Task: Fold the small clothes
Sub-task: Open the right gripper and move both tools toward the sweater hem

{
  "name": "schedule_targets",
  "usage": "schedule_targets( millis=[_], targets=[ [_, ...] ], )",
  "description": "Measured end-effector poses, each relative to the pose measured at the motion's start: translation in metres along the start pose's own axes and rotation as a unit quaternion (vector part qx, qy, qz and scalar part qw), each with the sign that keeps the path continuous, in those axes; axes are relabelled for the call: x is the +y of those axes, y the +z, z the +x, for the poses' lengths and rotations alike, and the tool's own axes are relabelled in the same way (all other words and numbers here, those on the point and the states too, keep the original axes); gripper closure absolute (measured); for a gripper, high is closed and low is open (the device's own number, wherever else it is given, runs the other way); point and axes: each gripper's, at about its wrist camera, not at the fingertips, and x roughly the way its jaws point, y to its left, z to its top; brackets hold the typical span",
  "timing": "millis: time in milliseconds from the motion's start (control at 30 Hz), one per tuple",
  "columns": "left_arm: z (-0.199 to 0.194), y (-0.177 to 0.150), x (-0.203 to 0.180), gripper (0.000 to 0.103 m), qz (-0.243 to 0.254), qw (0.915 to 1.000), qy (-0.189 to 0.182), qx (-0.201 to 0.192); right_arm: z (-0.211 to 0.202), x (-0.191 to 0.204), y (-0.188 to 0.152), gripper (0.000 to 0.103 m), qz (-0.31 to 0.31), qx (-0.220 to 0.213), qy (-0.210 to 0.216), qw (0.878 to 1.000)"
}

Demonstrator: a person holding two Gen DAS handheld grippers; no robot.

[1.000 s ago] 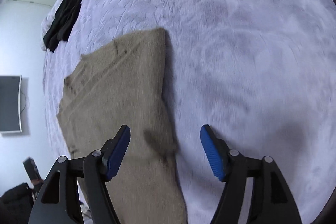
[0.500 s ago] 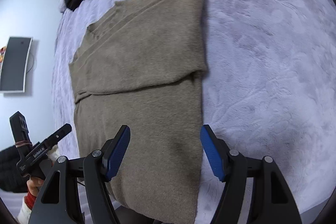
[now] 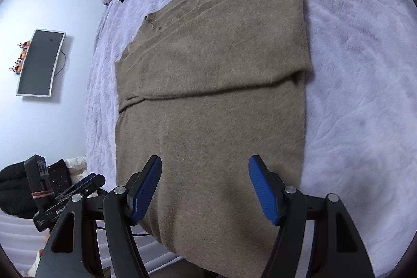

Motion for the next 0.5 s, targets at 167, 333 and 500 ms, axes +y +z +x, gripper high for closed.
schedule_targets(
  millis=[167, 333, 500],
  targets=[
    [0.004, -0.037, 0.041, 0.002, -0.006, 0.9995, -0.03, 0.005, 0.009, 0.0, -0.048, 0.03, 0.023, 0.011, 0.012, 1.0],
    [0.008, -0.079, 0.083, 0.002, -0.005, 0.9983, -0.055, 0.016, 0.009, -0.004, -0.096, 0.03, 0.034, 0.016, 0.027, 0.999],
    [0.023, -0.112, 0.104, 0.002, 0.01, 0.9974, -0.065, 0.031, 0.004, -0.014, -0.143, 0.03, 0.023, 0.04, 0.023, 0.999]
  ],
)
